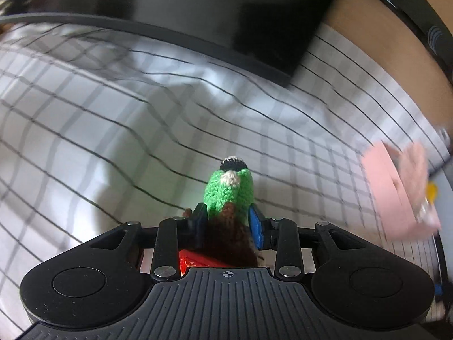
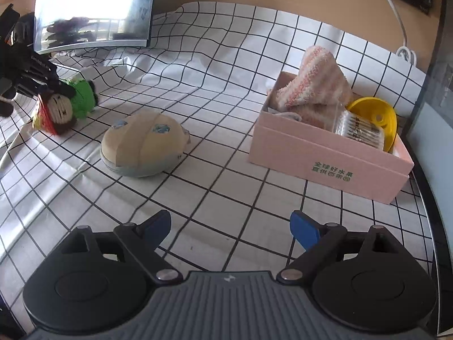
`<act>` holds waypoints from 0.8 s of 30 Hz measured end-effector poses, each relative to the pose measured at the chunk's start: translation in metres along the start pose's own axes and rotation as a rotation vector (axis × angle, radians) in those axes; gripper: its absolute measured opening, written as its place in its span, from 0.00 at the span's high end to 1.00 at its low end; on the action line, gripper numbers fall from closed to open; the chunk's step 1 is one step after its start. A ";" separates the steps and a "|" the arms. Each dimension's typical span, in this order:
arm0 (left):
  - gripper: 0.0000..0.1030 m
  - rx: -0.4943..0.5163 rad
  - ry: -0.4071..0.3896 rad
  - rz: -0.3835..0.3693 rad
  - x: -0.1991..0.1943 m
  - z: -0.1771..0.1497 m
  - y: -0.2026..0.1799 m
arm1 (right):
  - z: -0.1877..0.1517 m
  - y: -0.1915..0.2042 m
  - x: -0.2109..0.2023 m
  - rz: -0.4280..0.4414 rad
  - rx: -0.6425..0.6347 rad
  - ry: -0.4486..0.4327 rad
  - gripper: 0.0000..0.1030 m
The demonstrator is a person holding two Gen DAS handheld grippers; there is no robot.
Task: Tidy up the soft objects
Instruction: 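Grasp the green crocheted doll with the left tool while the right tool reaches the beige cushion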
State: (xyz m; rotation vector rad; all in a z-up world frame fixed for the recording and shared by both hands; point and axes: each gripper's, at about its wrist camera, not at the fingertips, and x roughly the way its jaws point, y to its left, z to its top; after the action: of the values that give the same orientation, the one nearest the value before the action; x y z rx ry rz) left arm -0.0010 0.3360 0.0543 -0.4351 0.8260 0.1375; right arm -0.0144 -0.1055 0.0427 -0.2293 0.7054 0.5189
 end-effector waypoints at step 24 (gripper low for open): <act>0.66 0.161 0.002 -0.028 -0.013 -0.058 -0.080 | 0.066 0.053 0.050 0.175 -0.106 0.027 0.07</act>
State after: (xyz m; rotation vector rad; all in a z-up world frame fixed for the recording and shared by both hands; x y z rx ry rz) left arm -0.0266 0.2398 0.0549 -0.2953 0.8262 0.0442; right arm 0.0268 -0.0168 0.0570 -0.2756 0.7285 0.7221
